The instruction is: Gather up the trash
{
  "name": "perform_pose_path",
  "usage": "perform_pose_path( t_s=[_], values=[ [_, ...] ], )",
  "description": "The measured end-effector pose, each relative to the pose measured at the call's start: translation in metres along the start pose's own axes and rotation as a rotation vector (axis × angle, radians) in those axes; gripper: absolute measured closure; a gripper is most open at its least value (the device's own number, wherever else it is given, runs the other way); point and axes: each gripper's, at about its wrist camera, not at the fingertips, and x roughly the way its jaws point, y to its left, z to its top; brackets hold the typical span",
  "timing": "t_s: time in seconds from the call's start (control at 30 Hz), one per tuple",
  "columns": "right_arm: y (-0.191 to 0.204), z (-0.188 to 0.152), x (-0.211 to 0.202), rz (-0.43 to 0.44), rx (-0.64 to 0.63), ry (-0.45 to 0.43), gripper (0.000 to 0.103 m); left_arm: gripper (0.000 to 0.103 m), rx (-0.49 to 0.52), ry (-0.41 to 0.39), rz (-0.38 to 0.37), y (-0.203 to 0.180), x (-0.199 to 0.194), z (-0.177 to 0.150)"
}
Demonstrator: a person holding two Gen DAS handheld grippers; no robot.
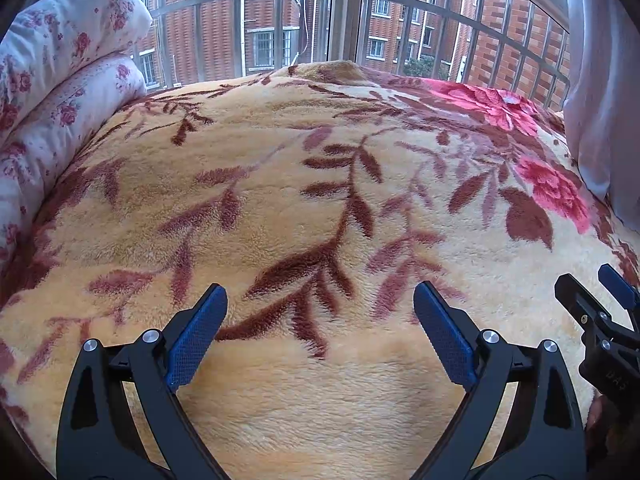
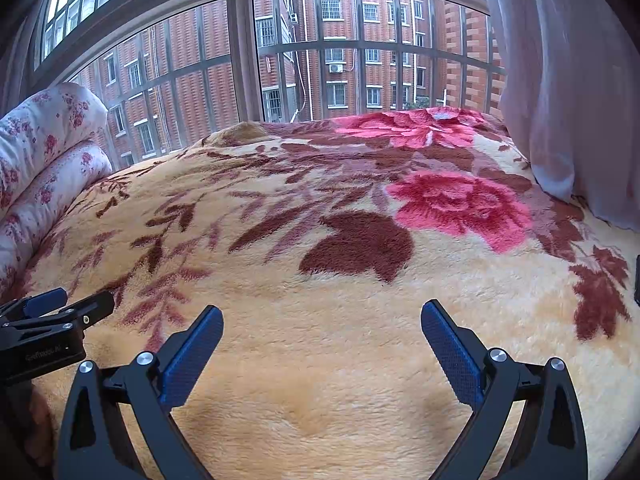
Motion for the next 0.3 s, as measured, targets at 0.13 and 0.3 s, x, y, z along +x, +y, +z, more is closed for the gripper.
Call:
perform_pose_path(
  t_s=[0.13, 0.3],
  values=[
    [-0.0001, 0.0000, 0.0001, 0.000, 0.000, 0.000, 0.005, 0.011, 0.003, 0.013, 0.011, -0.0010, 0.0022, 0.0002],
    [-0.0003, 0.0002, 0.0003, 0.001, -0.001, 0.000, 0.005, 0.011, -0.012, 0.023, 0.007, 0.0022, 0.0033, -0.0001]
  ],
)
